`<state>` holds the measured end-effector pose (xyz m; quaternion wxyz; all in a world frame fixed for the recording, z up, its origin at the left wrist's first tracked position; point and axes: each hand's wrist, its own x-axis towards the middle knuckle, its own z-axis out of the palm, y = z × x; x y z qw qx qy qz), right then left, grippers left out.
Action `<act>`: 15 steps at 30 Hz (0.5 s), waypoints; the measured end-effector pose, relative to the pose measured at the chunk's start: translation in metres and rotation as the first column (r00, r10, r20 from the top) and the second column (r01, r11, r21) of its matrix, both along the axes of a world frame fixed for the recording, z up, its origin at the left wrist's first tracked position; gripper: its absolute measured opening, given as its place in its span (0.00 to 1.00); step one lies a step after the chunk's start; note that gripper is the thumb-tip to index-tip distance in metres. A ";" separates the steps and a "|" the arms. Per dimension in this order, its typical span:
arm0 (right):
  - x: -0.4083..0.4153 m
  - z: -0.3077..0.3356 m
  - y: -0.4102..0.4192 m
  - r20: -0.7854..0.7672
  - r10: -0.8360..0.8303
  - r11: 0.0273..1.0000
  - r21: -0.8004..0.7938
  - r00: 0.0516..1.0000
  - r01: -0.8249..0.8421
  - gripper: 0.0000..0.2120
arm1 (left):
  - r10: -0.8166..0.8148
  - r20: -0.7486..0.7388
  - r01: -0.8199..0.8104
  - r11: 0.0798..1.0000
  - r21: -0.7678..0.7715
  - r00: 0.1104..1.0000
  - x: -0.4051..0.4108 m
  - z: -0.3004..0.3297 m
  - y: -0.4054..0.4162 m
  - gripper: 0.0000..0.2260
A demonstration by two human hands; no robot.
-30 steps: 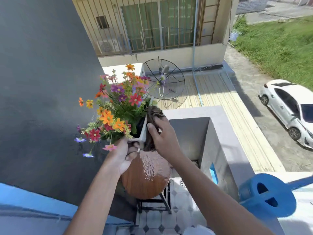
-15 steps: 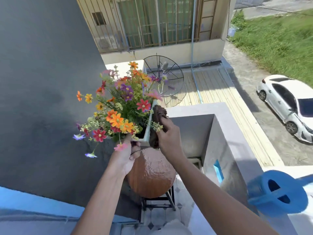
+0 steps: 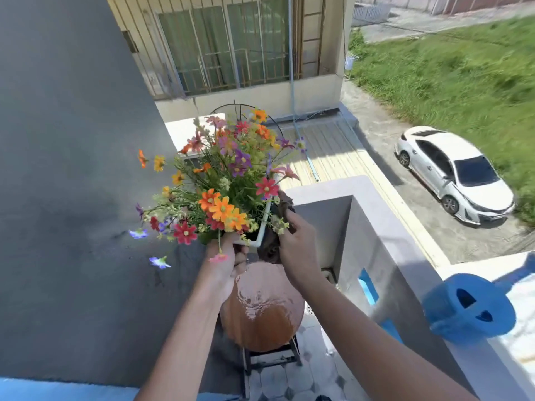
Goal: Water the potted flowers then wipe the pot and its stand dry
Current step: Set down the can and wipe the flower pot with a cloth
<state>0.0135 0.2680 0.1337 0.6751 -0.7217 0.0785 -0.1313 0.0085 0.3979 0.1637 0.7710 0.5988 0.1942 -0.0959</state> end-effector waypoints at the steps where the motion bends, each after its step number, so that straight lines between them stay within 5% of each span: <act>1: 0.004 0.005 0.001 0.028 -0.017 0.999 -0.033 0.999 0.018 0.16 | -0.025 0.024 0.025 1.000 0.005 0.999 -0.001 -0.001 0.000 0.12; 3: 0.015 0.010 -0.003 0.065 -0.070 0.996 -0.059 0.995 0.074 0.19 | -0.061 0.040 0.062 0.998 -0.022 0.997 -0.002 -0.001 0.002 0.14; 5: 0.028 0.002 -0.010 0.087 -0.121 0.989 -0.076 0.989 0.128 0.12 | -0.082 0.024 0.084 0.995 -0.058 0.996 0.000 -0.002 0.006 0.14; 10: 0.048 -0.022 -0.029 -0.072 -0.255 0.965 -0.086 0.964 0.249 0.08 | -0.088 0.007 0.088 0.987 -0.131 0.996 0.001 -0.006 0.008 0.13; 15: 0.026 -0.008 -0.009 0.018 -0.165 0.984 -0.063 0.986 0.166 0.09 | -0.085 0.006 0.085 0.993 -0.081 0.996 0.010 -0.015 -0.002 0.13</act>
